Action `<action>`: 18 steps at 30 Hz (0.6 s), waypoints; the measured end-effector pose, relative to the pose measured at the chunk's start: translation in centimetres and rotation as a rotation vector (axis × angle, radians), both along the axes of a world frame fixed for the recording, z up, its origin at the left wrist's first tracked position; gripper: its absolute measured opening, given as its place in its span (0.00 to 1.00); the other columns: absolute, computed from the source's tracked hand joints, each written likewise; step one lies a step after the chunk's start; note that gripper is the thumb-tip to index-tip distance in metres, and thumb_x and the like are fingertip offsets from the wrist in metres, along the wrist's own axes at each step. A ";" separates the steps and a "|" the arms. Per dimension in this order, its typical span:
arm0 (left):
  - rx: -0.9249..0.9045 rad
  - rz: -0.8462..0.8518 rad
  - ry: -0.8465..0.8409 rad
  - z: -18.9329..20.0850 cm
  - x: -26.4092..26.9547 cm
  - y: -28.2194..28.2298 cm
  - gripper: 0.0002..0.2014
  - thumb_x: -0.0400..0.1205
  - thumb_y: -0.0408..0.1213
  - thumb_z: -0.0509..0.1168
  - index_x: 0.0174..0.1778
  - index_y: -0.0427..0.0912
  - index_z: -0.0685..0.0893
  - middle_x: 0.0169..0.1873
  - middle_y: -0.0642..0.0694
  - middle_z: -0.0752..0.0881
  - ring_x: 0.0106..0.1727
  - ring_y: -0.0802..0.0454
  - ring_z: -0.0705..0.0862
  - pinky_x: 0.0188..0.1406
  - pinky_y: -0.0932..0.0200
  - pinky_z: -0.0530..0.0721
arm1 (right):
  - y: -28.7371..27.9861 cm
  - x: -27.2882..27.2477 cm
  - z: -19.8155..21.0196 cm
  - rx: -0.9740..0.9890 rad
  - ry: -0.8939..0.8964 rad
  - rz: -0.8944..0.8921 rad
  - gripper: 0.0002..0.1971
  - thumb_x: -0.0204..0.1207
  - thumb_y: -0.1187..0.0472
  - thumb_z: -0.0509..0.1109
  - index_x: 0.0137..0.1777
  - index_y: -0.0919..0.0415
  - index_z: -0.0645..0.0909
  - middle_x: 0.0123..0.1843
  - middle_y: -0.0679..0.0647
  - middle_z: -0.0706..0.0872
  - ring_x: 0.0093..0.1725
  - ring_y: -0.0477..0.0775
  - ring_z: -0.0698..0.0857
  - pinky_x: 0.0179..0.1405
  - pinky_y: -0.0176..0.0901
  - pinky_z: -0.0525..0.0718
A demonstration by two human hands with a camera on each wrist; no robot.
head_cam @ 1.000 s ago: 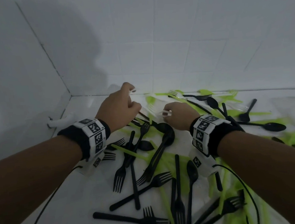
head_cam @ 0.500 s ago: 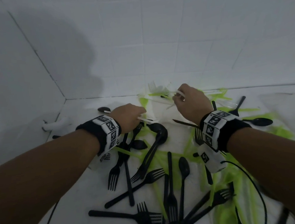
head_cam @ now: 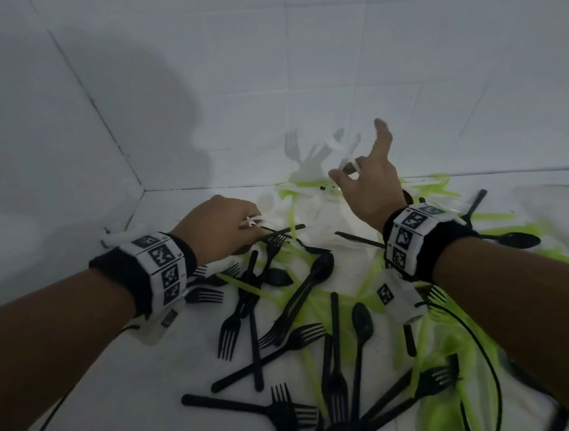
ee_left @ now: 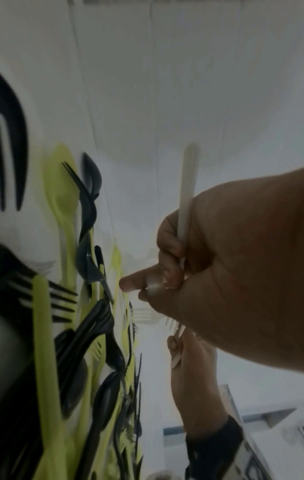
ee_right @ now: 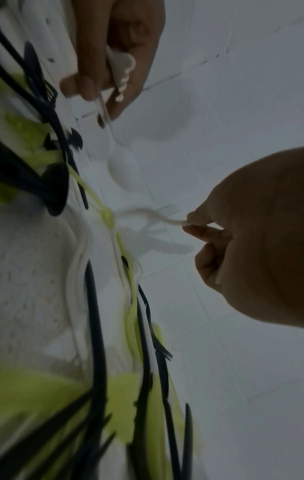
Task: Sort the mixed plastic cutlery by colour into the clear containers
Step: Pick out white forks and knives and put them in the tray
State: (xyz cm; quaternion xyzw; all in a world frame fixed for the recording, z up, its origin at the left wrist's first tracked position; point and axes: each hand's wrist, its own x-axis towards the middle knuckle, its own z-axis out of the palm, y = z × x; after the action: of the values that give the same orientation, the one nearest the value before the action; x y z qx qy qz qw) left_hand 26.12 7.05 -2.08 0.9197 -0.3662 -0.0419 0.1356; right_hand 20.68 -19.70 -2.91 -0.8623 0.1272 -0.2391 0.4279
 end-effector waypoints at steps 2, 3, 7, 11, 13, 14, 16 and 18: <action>-0.010 0.050 0.041 0.0 -0.2 0.6 0.16 0.85 0.51 0.68 0.38 0.43 0.84 0.33 0.51 0.86 0.37 0.52 0.83 0.36 0.56 0.77 | 0.5 0.6 0.0 -0.129 0.056 0.022 0.16 0.85 0.53 0.69 0.70 0.55 0.76 0.46 0.49 0.86 0.49 0.52 0.85 0.46 0.39 0.74; -0.038 0.068 0.067 -0.2 -0.4 0.8 0.17 0.84 0.50 0.69 0.36 0.41 0.83 0.32 0.50 0.87 0.36 0.51 0.84 0.36 0.55 0.77 | 0.8 0.8 0.1 -0.190 0.061 0.022 0.07 0.86 0.50 0.68 0.54 0.53 0.80 0.46 0.50 0.84 0.49 0.52 0.84 0.46 0.40 0.71; -0.211 0.128 0.141 -0.4 -1.7 1.7 0.17 0.83 0.47 0.72 0.36 0.40 0.78 0.34 0.48 0.86 0.37 0.50 0.84 0.39 0.51 0.79 | 2.2 0.3 0.7 -0.129 0.038 0.113 0.19 0.86 0.47 0.67 0.33 0.42 0.68 0.34 0.51 0.74 0.34 0.45 0.72 0.39 0.44 0.69; -0.224 0.170 0.173 -0.7 -2.9 1.8 0.14 0.85 0.48 0.68 0.41 0.46 0.73 0.38 0.43 0.82 0.34 0.45 0.80 0.34 0.54 0.76 | 3.3 -1.6 1.3 0.036 0.121 0.198 0.09 0.82 0.52 0.66 0.57 0.50 0.86 0.47 0.41 0.91 0.50 0.44 0.86 0.56 0.46 0.83; -0.221 0.155 0.171 -0.9 -3.4 1.9 0.15 0.86 0.50 0.68 0.42 0.49 0.70 0.34 0.46 0.79 0.29 0.51 0.77 0.29 0.58 0.73 | 3.5 -2.4 1.3 0.131 0.163 0.250 0.16 0.79 0.50 0.68 0.65 0.49 0.86 0.60 0.38 0.89 0.58 0.41 0.87 0.68 0.51 0.83; -0.223 0.149 0.162 -0.8 -3.6 1.9 0.15 0.86 0.50 0.68 0.42 0.49 0.69 0.32 0.48 0.79 0.27 0.53 0.75 0.27 0.61 0.70 | 3.5 -2.9 1.3 0.153 0.199 0.279 0.17 0.80 0.50 0.68 0.67 0.49 0.85 0.62 0.39 0.88 0.58 0.40 0.86 0.69 0.52 0.82; -0.231 0.143 0.138 -0.8 -4.1 2.0 0.16 0.85 0.50 0.69 0.43 0.49 0.69 0.29 0.50 0.78 0.26 0.55 0.74 0.25 0.62 0.68 | 3.2 -4.0 1.0 0.116 0.278 0.335 0.18 0.80 0.53 0.63 0.67 0.47 0.86 0.63 0.40 0.88 0.61 0.43 0.85 0.71 0.53 0.80; -0.235 0.139 0.165 -0.8 -4.3 1.9 0.17 0.85 0.52 0.69 0.45 0.47 0.70 0.31 0.47 0.81 0.31 0.51 0.80 0.28 0.57 0.75 | 2.7 -5.1 0.7 0.128 0.341 0.363 0.18 0.81 0.55 0.62 0.62 0.45 0.91 0.62 0.36 0.88 0.64 0.42 0.84 0.71 0.49 0.80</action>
State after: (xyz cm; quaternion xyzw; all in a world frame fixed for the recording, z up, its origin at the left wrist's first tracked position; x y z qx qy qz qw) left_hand 21.79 8.99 -2.90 0.9140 -0.2918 -0.0649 0.2743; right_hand 15.58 -17.00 -2.18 -0.8700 0.0556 -0.0011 0.4899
